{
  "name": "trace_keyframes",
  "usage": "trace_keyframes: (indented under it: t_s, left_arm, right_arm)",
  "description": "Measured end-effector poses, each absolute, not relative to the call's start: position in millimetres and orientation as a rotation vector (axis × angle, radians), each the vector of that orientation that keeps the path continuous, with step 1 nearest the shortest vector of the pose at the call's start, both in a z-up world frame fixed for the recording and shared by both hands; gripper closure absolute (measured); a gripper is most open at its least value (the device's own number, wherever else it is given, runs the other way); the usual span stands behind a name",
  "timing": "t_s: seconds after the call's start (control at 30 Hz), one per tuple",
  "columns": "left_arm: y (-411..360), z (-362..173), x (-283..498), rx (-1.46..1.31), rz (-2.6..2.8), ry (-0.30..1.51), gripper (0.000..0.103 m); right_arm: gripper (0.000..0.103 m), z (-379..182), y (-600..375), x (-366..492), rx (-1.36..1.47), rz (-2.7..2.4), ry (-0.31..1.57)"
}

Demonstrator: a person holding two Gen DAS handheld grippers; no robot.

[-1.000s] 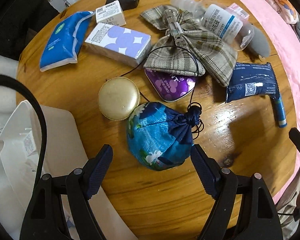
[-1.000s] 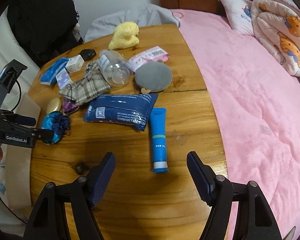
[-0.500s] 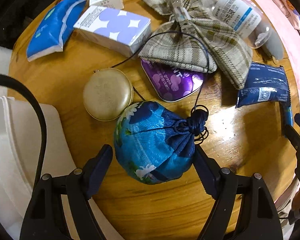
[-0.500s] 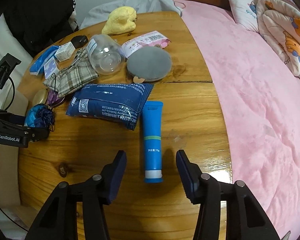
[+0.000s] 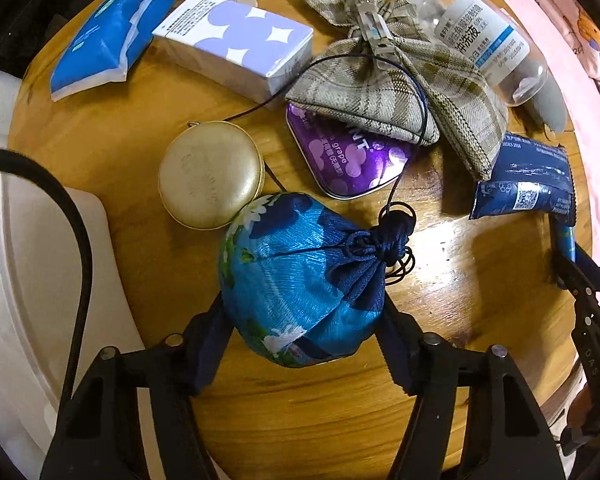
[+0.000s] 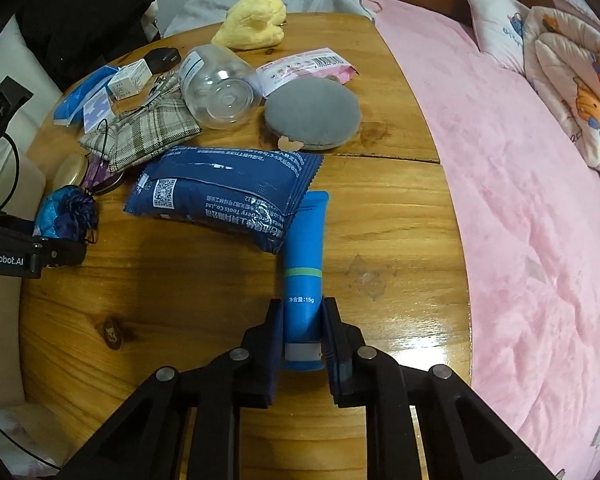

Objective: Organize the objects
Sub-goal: 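Grasp the blue drawstring pouch with the left tool while the right tool grasps the blue tube, then carry the pouch and the tube up and over the white tray with both tools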

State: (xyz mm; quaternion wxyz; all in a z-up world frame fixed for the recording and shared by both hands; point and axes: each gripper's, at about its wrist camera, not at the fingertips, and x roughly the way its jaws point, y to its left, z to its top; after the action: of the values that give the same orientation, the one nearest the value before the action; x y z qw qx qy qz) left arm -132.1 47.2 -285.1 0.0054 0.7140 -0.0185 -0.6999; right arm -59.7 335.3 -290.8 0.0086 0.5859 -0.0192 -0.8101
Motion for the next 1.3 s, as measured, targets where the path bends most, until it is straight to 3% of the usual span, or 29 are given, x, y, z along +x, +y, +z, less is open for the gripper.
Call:
trace_keyframes:
  t_s: [0.17,0.5,0.83,1.03,1.3]
  left_arm:
    - [42.6,-280.6,-122.4,2.206,-2.219,-0.08,0.044]
    - [31.3,-254.6,-93.5,2.179,-2.311,-0.058,0.045]
    - [40.0,-190.5,-54.9,2.109,-2.517,-0.049,0.045]
    - [48.9,-138.2,-84.1,2.026,-2.683,-0.041,0.045]
    - [32.3,-114.7,-81.5,1.925,-2.809,-0.018,0.045]
  right_arm:
    - [0.084,-289.3,337.2,-55.0,1.85,-2.505,-0.146]
    - [0.084,-266.3,333.8,-32.6,1.845,-2.528,-0.245]
    - [0.084,-220.6,321.4,-7.5,1.752,-2.616,-0.306]
    - [0.084,-189.9,306.8,9.4,1.676,-2.666,-0.341]
    - [0.084,-143.6,276.2,28.6,1.547,-2.721,-0.309]
